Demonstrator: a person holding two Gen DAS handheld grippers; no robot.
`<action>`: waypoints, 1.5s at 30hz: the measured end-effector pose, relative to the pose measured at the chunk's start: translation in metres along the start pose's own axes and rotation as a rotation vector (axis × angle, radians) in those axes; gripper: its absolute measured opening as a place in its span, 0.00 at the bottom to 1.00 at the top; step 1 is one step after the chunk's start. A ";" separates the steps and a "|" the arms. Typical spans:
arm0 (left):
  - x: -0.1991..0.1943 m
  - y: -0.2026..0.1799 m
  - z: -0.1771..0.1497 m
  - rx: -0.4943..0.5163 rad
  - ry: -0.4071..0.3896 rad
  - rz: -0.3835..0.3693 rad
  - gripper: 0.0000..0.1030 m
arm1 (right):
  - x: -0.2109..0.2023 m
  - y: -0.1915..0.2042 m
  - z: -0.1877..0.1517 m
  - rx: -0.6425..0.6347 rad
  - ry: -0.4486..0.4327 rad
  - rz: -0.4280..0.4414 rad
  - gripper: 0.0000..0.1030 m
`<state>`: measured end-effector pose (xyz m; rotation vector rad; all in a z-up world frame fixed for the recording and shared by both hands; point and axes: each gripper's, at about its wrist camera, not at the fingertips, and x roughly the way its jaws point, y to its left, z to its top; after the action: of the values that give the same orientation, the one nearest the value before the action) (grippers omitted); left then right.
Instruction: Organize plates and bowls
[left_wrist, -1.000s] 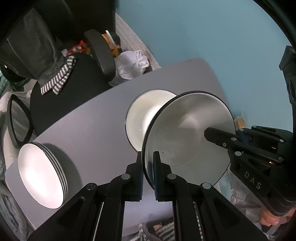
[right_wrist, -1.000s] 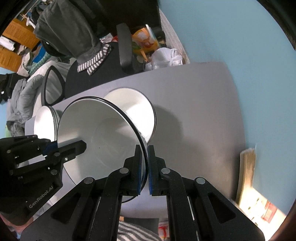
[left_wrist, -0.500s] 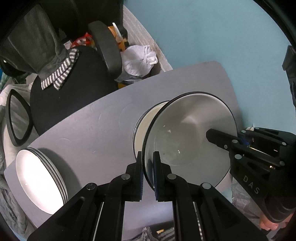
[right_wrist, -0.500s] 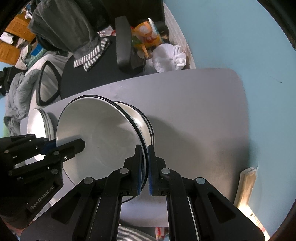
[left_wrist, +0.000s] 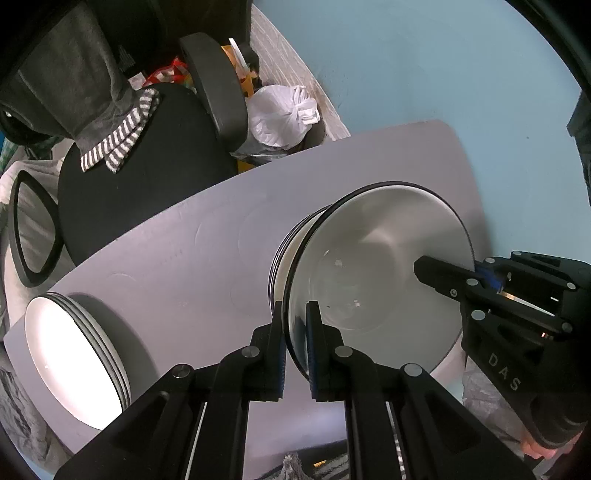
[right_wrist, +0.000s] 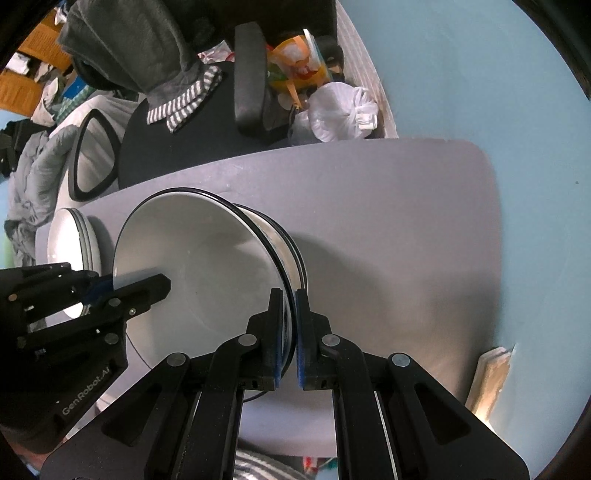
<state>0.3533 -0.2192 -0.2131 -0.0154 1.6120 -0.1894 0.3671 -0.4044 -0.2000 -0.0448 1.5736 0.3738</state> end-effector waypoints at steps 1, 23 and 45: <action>0.001 0.000 0.000 0.000 0.005 0.003 0.09 | 0.000 0.001 0.000 -0.004 -0.001 -0.008 0.09; -0.020 0.003 -0.004 0.021 -0.078 0.066 0.26 | -0.005 0.004 0.000 0.014 -0.030 0.000 0.21; -0.046 0.021 -0.053 0.031 -0.160 0.054 0.49 | -0.034 0.024 -0.030 0.027 -0.132 -0.080 0.57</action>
<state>0.3048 -0.1871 -0.1685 0.0355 1.4479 -0.1671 0.3339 -0.3966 -0.1616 -0.0612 1.4413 0.2868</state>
